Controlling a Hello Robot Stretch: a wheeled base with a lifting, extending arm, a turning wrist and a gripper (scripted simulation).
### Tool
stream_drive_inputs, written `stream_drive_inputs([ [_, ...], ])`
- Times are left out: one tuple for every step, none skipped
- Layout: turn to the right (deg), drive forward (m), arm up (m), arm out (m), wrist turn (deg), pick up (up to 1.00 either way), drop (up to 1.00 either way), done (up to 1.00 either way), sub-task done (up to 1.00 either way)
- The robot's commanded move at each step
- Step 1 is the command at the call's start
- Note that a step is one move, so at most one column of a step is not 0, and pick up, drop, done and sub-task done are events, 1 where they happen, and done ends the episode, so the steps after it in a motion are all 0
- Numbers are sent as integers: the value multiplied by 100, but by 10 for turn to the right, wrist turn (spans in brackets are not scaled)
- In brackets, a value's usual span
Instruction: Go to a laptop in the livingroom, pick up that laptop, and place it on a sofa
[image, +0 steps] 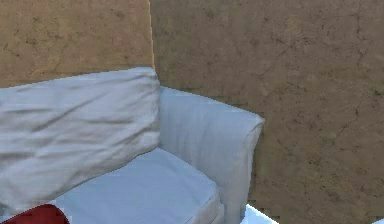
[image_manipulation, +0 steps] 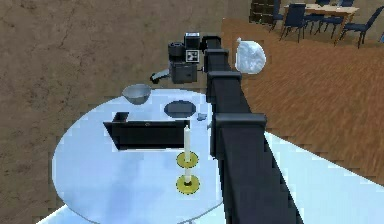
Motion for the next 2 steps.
stream_drive_inputs([
  [0, 0, -20, 0, 0, 0, 0, 0, 0],
  [0, 0, 0, 0, 0, 100, 0, 0, 0],
])
